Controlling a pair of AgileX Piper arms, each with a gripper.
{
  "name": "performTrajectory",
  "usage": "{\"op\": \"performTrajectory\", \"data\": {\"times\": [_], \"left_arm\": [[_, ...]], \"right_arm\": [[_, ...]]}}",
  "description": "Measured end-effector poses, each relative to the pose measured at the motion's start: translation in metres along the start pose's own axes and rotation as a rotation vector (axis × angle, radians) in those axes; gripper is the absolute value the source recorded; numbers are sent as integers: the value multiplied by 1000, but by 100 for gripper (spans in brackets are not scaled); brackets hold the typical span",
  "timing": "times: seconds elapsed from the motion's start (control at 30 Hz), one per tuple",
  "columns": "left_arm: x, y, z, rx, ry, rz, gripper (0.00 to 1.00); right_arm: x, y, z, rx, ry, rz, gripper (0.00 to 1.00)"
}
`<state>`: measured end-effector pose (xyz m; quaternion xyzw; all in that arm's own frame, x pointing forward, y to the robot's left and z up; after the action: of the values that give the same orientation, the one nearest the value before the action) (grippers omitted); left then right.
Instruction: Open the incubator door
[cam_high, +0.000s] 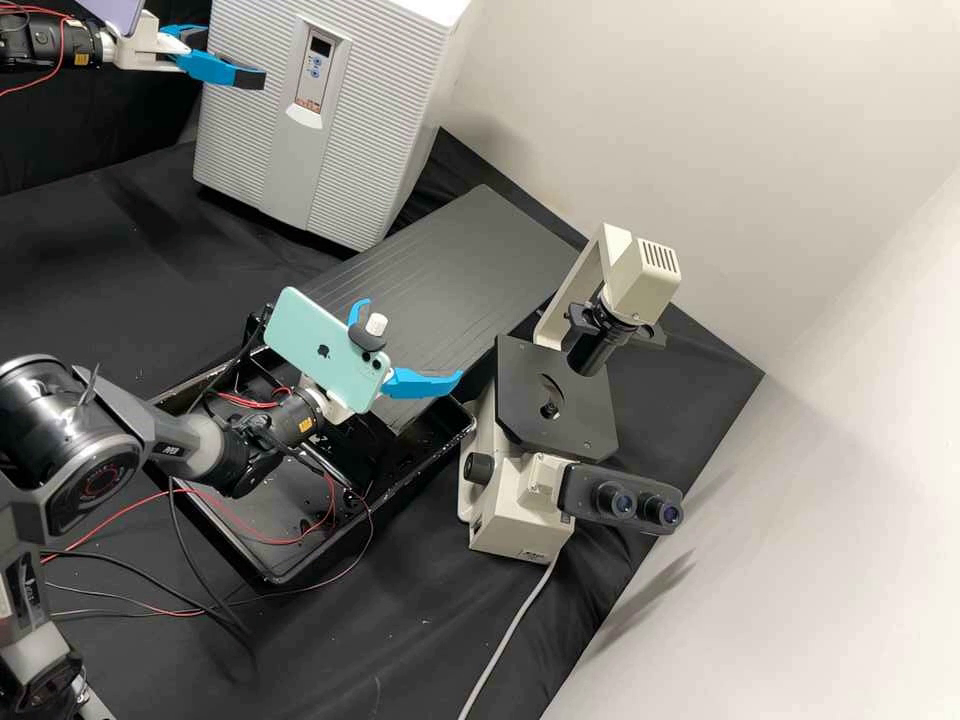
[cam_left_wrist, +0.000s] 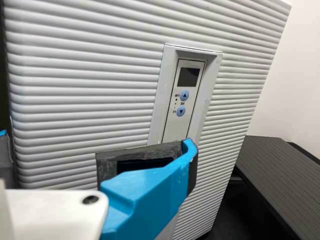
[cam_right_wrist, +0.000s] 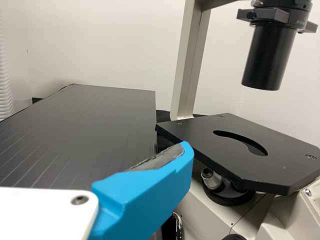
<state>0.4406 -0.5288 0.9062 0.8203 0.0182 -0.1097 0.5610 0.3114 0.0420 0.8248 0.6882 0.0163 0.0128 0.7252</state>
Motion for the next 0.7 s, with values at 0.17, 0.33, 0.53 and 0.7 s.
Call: {"op": "performTrajectory", "data": {"times": [0.17,0.33,0.53,0.7], "left_arm": [[0,0,0,-4,2,5,0],[0,1,0,-15,3,9,0],[0,1,0,-19,4,11,0],[0,1,0,-19,4,11,0]], "right_arm": [[0,0,0,0,0,0,100],[0,0,0,0,0,0,100],[0,0,0,0,0,0,100],[0,0,0,0,0,0,100]]}}
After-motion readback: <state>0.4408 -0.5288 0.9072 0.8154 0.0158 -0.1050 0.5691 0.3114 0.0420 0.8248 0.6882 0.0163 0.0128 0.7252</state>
